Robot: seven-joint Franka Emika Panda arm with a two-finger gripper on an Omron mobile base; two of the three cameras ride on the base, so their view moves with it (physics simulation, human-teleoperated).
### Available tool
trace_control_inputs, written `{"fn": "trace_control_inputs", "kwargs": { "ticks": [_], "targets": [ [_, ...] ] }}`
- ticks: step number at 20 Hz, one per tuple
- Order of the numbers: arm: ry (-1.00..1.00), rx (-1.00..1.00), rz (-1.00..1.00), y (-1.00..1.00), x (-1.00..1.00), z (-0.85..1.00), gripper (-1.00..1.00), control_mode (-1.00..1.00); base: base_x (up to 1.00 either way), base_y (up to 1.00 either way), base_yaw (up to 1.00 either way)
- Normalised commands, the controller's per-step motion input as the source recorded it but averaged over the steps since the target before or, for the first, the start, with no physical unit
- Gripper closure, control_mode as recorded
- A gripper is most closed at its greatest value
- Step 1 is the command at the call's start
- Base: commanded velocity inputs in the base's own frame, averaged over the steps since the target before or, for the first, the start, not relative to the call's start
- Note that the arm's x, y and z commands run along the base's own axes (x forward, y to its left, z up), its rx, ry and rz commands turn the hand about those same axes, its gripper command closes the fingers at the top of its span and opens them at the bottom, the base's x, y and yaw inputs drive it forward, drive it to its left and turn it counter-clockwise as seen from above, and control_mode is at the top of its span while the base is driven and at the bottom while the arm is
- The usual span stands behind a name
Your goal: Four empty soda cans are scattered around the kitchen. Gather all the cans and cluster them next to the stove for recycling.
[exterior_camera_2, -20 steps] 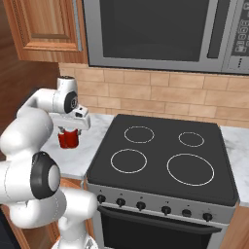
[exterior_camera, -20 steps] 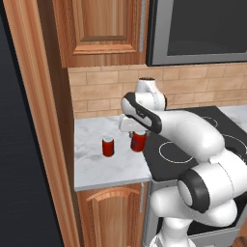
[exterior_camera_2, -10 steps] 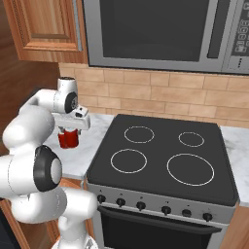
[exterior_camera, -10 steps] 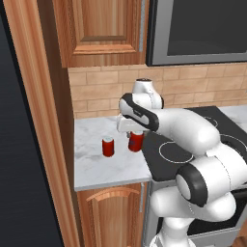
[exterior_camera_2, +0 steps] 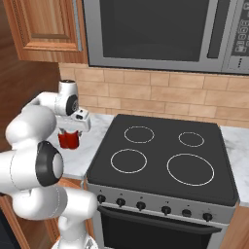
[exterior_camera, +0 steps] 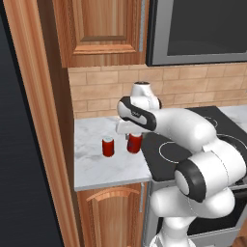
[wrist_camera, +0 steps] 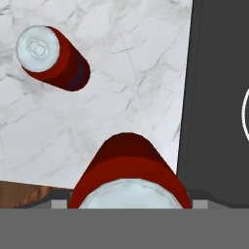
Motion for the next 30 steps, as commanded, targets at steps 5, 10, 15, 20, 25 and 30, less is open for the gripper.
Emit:
{"fn": "trace_control_inputs", "kwargs": {
  "ticks": [5, 10, 15, 20, 25, 30],
  "targets": [
    [0.00, 0.00, 0.00, 0.00, 0.13, -0.15, 1.00, -1.00, 0.00, 0.00, 0.00],
    [0.00, 0.00, 0.00, 0.00, 0.11, -0.13, 1.00, -1.00, 0.00, 0.00, 0.00],
    [0.00, 0.00, 0.00, 0.00, 0.18, -0.15, 1.00, -1.00, 0.00, 0.00, 0.00],
    [0.00, 0.00, 0.00, 0.00, 0.21, -0.14, 1.00, -1.00, 0.00, 0.00, 0.00],
    [0.00, 0.00, 0.00, 0.06, 0.21, -0.12, 1.00, -1.00, 0.00, 0.00, 0.00],
    [0.00, 0.00, 0.00, 0.12, 0.19, -0.11, 1.00, -1.00, 0.00, 0.00, 0.00]
  ]
}}
